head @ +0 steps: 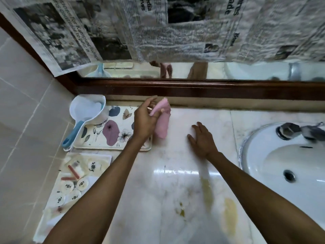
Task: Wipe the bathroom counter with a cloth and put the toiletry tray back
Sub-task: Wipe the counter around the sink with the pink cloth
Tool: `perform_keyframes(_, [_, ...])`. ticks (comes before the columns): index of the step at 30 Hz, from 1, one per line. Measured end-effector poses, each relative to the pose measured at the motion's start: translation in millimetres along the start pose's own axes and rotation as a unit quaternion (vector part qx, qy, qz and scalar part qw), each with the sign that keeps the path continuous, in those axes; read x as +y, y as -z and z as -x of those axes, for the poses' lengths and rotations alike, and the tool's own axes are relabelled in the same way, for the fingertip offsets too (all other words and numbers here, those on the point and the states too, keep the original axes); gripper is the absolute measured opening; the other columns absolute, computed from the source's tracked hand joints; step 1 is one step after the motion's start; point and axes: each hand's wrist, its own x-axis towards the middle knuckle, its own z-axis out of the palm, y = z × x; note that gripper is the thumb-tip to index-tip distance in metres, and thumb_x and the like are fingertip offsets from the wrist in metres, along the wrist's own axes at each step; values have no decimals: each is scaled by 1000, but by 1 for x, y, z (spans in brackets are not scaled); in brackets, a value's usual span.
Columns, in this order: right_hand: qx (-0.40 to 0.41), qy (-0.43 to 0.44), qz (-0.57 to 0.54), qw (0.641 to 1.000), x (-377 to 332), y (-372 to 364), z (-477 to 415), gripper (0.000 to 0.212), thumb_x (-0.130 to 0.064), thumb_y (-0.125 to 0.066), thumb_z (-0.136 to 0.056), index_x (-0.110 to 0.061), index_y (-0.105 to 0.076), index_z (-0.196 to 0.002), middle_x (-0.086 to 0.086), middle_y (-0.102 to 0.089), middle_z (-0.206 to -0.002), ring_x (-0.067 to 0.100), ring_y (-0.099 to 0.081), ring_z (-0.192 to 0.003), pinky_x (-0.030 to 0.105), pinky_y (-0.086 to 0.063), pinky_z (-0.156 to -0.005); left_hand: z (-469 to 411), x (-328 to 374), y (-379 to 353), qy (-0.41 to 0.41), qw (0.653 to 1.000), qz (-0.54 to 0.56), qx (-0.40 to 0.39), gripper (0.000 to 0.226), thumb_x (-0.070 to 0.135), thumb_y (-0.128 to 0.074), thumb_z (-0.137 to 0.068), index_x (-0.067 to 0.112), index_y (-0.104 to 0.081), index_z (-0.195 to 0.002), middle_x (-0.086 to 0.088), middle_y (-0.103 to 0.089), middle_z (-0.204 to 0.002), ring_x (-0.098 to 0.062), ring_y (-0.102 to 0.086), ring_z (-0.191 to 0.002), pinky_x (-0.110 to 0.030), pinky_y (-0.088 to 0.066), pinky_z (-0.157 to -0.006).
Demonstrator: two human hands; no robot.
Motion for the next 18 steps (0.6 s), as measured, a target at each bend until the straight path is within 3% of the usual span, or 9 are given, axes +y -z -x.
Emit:
perform_keyframes(3, [17,-32,12,999,27,17,18,53,-40,-47,-101,-10,-42,-144,16,-29,-159,33,-29,-146,48,-29,-116,5,21,-21,-6,994,100,-35,54,16,-83,-78,24,-63,-128,-3,-66,-94,-10,-62,-85,-26,-54,-77])
perform_keyframes(6, [43,-70,20,996,54,32,36,51,-37,-50,-100,-9,-44,-142,18,-33,-156,34,-31,-145,48,-31,-115,9,19,-45,32,988,131,-73,58,20,-84,-79,22,-59,-131,-5,-65,-99,-20,-68,-91,-29,-56,-72])
perform_keyframes(9, [68,-98,30,992,80,43,55,48,-36,-51,-100,-7,-47,-139,20,-37,-153,36,-34,-143,49,-32,-114,18,-8,-65,53,993,3,-107,64,31,-82,-82,20,-53,-138,-6,-64,-111,-28,-65,-102,-26,-51,-75])
perform_keyframes(12, [101,-117,48,987,102,49,73,53,-44,-43,-96,-5,-53,-132,23,-45,-146,39,-42,-137,50,-38,-110,39,-42,-77,-22,969,-181,-164,68,47,-73,-86,22,-47,-143,-9,-50,-139,-26,-50,-124,-33,-45,-99])
perform_keyframes(16, [121,-121,101,980,119,52,87,56,-44,-37,-91,-5,-52,-128,18,-46,-145,36,-42,-135,53,-40,-105,75,-70,-84,-126,933,-250,-226,51,54,-64,-87,20,-63,-124,-2,-54,-126,-26,-54,-116,-35,-44,-93])
perform_keyframes(18, [104,-120,124,980,125,46,91,57,-46,-36,-93,-7,-47,-134,15,-39,-153,31,-31,-144,54,-33,-111,85,-81,-86,-152,916,-293,-230,56,59,-57,-87,20,-63,-127,-3,-55,-136,-27,-51,-125,-39,-42,-102])
